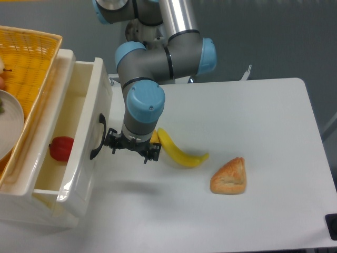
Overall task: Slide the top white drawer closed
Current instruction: 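Push the white drawer front inward with the gripper until closed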
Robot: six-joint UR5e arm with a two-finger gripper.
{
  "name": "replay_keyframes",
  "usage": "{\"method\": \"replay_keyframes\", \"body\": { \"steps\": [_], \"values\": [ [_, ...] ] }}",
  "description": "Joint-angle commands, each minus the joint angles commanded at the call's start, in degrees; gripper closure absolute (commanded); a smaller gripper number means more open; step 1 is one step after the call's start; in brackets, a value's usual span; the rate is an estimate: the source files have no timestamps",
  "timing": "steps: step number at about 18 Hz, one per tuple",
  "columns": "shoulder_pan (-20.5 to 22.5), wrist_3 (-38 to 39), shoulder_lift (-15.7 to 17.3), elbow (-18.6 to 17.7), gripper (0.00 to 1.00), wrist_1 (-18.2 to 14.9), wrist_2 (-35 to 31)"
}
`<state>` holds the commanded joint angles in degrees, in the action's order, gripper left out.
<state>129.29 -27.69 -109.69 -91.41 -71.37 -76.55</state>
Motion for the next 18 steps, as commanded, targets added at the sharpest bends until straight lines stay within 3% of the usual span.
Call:
{"method": "replay_keyframes", "body": {
  "steps": [18],
  "values": [
    [-2.5,1.4,0.1,0.5,0.0,0.4,1.3]
  ]
}}
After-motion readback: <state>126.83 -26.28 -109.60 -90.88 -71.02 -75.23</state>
